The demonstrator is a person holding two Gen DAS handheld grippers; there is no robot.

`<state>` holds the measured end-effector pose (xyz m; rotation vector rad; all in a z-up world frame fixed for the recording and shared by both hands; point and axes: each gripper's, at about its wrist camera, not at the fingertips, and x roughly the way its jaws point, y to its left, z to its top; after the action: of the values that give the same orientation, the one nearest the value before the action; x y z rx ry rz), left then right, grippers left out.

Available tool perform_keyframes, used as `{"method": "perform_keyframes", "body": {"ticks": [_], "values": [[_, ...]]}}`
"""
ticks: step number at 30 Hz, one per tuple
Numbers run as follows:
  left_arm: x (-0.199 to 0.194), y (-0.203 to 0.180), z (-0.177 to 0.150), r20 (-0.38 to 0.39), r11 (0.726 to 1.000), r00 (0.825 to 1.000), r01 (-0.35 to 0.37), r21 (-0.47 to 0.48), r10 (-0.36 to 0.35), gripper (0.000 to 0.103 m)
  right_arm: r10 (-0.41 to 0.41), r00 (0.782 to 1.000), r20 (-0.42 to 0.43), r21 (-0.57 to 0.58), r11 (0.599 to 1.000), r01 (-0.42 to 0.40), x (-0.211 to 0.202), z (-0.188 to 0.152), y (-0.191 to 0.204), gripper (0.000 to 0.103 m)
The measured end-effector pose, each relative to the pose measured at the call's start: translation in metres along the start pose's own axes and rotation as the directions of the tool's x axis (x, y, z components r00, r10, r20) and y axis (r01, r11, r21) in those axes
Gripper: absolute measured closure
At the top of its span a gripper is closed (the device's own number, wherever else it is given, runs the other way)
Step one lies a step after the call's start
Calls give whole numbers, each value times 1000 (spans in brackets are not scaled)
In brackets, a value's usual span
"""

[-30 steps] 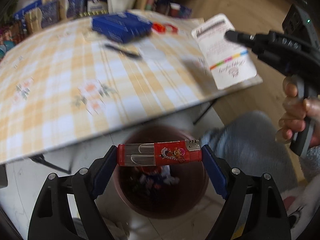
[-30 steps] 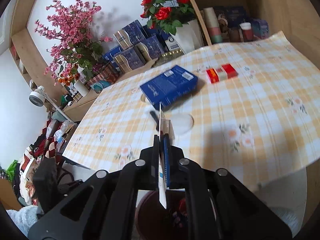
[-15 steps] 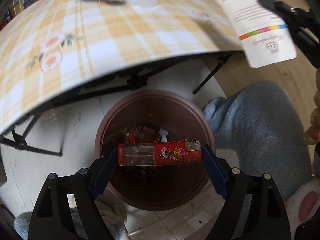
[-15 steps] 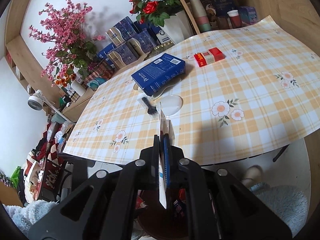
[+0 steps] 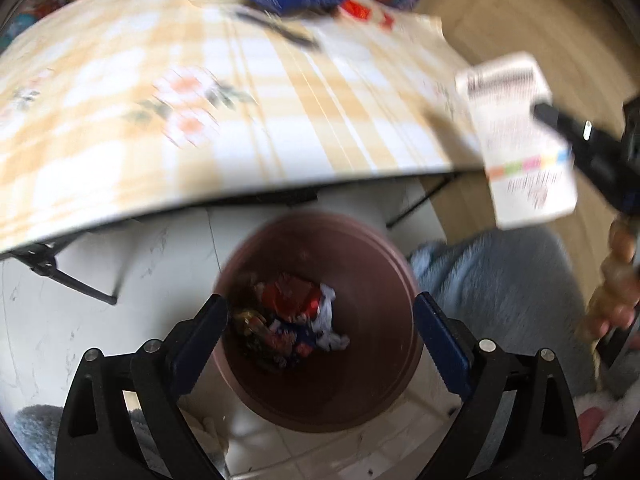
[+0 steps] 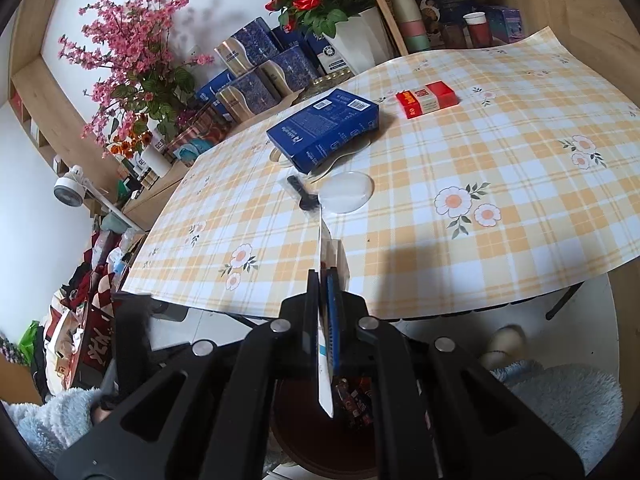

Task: Collect trash
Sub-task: 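Lower the right tool over the trash bin and open it to drop the packet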

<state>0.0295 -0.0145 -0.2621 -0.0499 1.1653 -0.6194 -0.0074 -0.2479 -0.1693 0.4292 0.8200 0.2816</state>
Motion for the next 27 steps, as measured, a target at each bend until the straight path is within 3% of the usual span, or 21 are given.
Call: {"method": "perform_keyframes", "body": {"ticks": [4, 10, 18, 27], "values": [[-39, 7, 7, 142, 999, 989, -33, -23, 36, 9, 22, 1000, -17, -4, 1000, -22, 2, -9, 2, 95], [-89, 1, 2, 314, 994, 944, -110, 5, 102, 7, 30, 997, -75, -43, 999, -34, 9, -27, 13, 95], [-121, -1, -26, 418, 976, 889, -216, 23, 187, 7, 43, 983, -179, -104, 993, -62, 22, -49, 34, 95], [-122, 19, -42, 455, 974, 862, -205, -94, 225, 7, -20, 956, -292, -135, 991, -21, 47, -63, 38, 95]]}}
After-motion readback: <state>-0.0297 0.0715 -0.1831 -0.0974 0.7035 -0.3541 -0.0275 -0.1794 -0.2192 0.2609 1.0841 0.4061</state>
